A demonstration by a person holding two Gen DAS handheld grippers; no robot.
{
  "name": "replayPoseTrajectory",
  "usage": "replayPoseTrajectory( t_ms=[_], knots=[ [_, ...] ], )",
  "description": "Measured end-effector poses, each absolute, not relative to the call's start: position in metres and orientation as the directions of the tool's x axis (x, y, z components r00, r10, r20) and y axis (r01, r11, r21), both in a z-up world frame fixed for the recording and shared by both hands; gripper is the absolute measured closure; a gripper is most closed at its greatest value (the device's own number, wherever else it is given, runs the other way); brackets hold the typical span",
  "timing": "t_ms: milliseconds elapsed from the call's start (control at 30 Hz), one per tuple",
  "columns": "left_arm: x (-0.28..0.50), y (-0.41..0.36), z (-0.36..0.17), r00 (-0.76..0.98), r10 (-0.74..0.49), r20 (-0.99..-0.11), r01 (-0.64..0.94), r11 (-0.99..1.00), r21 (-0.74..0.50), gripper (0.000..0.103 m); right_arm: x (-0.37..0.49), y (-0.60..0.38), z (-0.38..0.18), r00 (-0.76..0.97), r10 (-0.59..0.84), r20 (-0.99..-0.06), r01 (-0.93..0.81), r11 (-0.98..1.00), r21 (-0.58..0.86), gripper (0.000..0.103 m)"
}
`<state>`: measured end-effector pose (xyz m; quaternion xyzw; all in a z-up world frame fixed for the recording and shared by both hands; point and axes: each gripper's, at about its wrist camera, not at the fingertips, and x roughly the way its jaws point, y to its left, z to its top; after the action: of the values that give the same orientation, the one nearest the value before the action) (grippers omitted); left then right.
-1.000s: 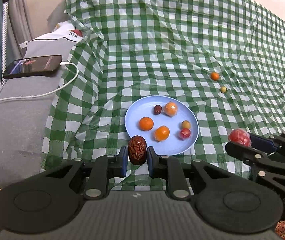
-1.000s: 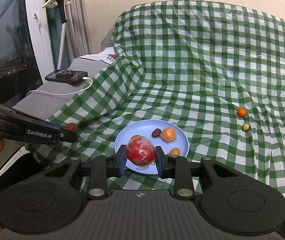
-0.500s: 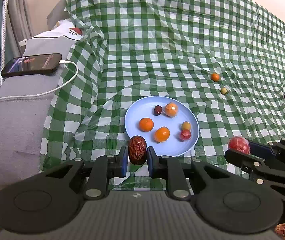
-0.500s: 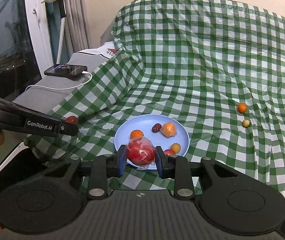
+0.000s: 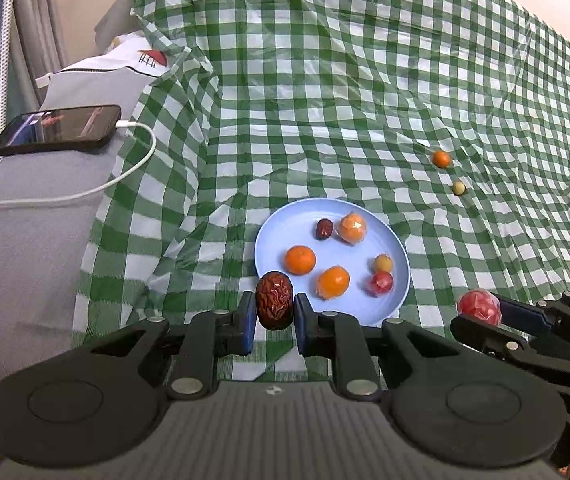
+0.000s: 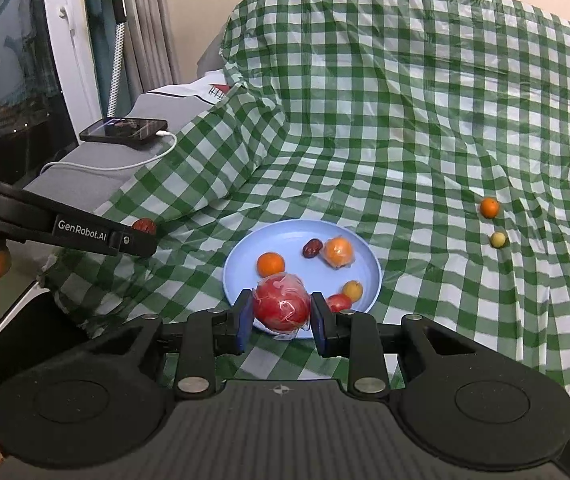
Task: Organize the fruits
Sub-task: 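Lower both fruits onto the plate and open both grippers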
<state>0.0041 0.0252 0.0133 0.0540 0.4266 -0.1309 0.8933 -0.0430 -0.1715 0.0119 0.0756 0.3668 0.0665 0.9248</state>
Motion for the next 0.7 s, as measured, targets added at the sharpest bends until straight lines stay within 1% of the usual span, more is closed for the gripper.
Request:
replayPoseTrajectory(
  t_ms=[300,700],
  knots=[
    [0.046,0.006,0.004,0.597,-0.19,-0.779,0.295,0.956,-0.007,0.082,-0.003,-0.176,-0.006,0.71,0.167,-0.684,-0.038,0.979,0.2,0.072],
    [0.1,-0.021,-0.027,0.548,-0.179,-0.817,0.334,0.942,0.018,0.082,0.047,-0.181,-0.038,0.68,0.157,-0.716,-0.022,0.981,0.194,0.072]
  ],
)
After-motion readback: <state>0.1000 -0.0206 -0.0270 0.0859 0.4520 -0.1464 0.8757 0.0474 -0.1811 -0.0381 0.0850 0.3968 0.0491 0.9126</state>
